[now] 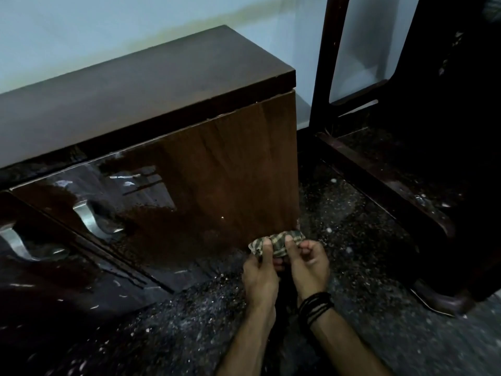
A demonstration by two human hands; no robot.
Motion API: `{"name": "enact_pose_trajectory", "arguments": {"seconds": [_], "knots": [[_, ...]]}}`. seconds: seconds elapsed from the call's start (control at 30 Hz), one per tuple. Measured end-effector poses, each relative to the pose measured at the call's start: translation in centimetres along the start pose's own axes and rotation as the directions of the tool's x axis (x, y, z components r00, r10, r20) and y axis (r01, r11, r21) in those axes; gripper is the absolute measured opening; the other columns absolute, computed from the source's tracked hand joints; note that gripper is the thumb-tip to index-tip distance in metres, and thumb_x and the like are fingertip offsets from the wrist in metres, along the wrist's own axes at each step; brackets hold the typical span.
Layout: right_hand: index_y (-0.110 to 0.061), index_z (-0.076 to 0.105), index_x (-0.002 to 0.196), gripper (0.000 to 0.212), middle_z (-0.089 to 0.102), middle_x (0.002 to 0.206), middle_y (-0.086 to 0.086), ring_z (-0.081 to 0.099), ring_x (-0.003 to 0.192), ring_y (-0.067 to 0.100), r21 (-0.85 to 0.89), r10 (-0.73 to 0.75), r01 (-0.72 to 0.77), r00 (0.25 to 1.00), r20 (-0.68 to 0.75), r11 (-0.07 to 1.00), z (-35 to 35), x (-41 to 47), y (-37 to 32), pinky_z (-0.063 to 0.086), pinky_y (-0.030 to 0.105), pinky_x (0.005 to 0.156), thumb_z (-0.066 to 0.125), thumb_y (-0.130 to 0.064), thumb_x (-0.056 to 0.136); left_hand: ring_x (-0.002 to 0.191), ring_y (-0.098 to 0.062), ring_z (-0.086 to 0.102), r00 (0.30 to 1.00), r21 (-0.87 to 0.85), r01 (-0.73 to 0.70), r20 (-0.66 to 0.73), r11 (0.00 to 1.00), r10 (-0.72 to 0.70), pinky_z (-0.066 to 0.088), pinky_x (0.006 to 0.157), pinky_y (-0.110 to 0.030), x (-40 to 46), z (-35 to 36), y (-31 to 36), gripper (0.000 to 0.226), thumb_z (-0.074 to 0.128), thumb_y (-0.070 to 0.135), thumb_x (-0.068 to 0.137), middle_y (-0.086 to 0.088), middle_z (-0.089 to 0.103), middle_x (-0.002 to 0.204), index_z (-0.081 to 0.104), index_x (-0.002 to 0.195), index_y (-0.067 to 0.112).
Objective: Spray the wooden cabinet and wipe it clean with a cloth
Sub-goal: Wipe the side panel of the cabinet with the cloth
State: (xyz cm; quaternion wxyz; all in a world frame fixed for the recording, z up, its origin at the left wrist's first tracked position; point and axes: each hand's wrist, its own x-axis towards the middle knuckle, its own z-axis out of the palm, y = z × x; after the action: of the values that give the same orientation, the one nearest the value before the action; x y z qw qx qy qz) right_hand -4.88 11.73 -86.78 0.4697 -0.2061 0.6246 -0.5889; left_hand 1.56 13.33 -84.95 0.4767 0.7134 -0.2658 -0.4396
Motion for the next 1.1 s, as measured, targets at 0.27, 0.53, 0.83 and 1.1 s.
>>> {"name": "enact_pose_trajectory", "arguments": {"seconds": [0.27, 0.53, 0.83, 1.1], "knots": [[-0.026, 0.053, 0.095, 0.032, 0.059, 0.084, 0.005, 0.057, 0.072, 0.010, 0.109, -0.280, 0.272, 0.958, 0.058, 0.956, -0.2, 0.9, -2.8, 0.055, 0.028, 0.067, 0.079, -0.016, 0.079, 0.099, -0.011, 0.072, 0.953, -0.085, -0.298, 0.038, 0.951, 0.302, 0.057, 0.090, -0.041, -0.4, 0.7, 1.0, 0.042, 0.057, 0.056, 0.091, 0.006, 0.078, 0.102, 0.073, 0.111, 0.023], [-0.020, 0.052, 0.098, 0.030, 0.057, 0.085, 0.001, 0.058, 0.083, 0.019, -0.016, -0.078, 0.079, 0.996, 0.040, 0.997, -1.2, 2.1, 1.3, 0.050, 0.024, 0.069, 0.077, -0.019, 0.081, 0.096, -0.025, 0.073, 0.997, -0.039, 0.003, -0.072, 0.999, -0.006, 0.059, 0.084, -0.046, 0.3, 2.5, -2.1, 0.045, 0.060, 0.056, 0.090, -0.004, 0.077, 0.096, 0.073, 0.105, 0.016], [-0.023, 0.052, 0.092, 0.033, 0.055, 0.086, 0.009, 0.056, 0.072, 0.009, 0.075, -0.382, 0.375, 0.916, 0.123, 0.924, 0.0, 0.4, -4.6, 0.057, 0.024, 0.065, 0.081, -0.022, 0.077, 0.089, -0.004, 0.069, 0.903, 0.026, -0.401, -0.156, 0.916, 0.400, 0.052, 0.078, -0.018, -1.8, 0.9, 2.9, 0.050, 0.053, 0.058, 0.093, 0.007, 0.076, 0.097, 0.073, 0.113, 0.018], [-0.025, 0.051, 0.087, 0.030, 0.059, 0.086, 0.005, 0.061, 0.078, 0.020, -0.125, -0.121, 0.137, 0.985, 0.127, 0.983, -1.7, 2.3, 2.0, 0.056, 0.040, 0.071, 0.080, -0.024, 0.079, 0.099, -0.034, 0.068, 0.978, 0.298, -0.147, -0.101, 0.943, 0.184, 0.050, 0.073, -0.033, 0.1, 1.1, -2.8, 0.054, 0.046, 0.057, 0.096, -0.012, 0.074, 0.097, 0.067, 0.116, 0.011]]}}
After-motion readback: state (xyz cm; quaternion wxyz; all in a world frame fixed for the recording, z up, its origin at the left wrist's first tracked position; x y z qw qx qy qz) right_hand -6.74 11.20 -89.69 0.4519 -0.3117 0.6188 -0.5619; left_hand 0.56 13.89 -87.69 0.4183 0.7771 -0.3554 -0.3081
